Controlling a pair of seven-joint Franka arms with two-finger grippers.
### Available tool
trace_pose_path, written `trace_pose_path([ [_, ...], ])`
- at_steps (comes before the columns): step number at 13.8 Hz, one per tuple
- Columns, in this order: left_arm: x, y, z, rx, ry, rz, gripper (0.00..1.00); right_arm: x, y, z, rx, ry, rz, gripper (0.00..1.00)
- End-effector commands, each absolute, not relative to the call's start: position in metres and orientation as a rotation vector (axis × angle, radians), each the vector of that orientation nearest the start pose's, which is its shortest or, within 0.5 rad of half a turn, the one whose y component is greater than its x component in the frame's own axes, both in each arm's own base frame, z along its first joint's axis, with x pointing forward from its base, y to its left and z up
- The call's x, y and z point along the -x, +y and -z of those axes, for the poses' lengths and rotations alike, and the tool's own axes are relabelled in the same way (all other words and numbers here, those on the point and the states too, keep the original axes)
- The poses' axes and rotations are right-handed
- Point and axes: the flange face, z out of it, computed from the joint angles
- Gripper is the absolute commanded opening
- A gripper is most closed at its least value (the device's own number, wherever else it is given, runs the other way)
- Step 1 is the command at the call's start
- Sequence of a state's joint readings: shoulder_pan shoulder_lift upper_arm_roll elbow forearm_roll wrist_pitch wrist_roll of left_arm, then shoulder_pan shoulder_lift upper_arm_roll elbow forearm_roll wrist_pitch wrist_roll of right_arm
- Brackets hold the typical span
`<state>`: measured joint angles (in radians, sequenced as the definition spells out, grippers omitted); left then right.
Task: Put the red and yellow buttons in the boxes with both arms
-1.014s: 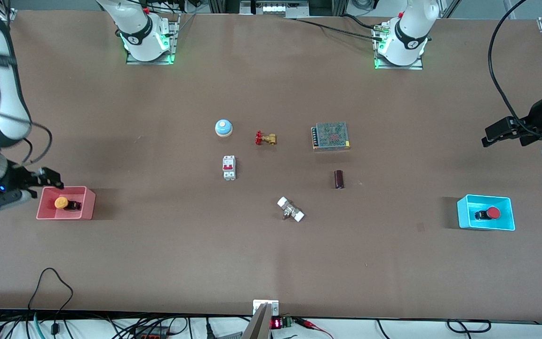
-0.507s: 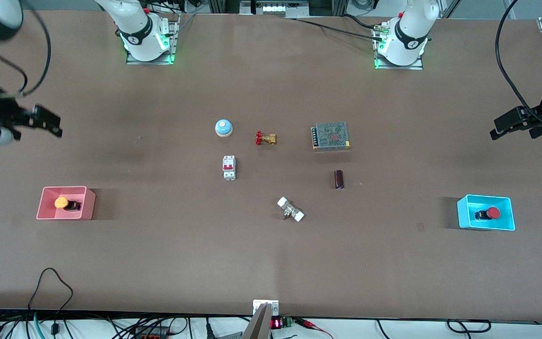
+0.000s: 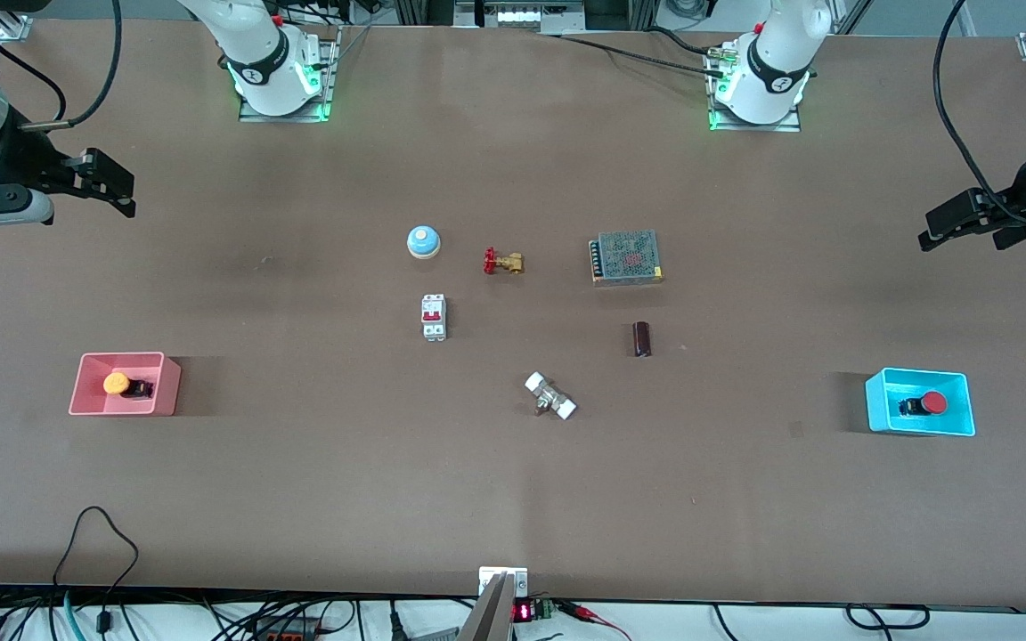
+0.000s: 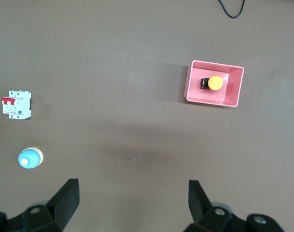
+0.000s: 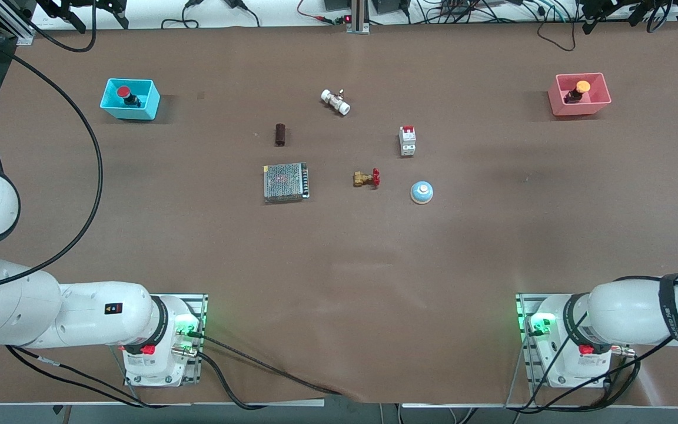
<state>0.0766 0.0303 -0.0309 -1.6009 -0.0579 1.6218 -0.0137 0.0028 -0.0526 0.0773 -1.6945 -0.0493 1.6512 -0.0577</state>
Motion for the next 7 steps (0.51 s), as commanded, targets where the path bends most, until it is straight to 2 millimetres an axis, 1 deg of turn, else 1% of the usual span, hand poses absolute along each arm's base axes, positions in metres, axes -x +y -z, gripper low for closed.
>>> trace_pose_path([
  [1, -0.5591, 0.0197, -0.6027, 3.183, -0.106, -0.019, 1.00, -0.5361, 0.0403, -0.6064, 3.198, -0.249, 0.010, 1.00],
  [7, -0.5594, 0.0198, -0.6025, 3.182, -0.103, -0.021, 1.00, -0.5364, 0.0406, -0.6134, 3.187, -0.244, 0.030, 1.00],
])
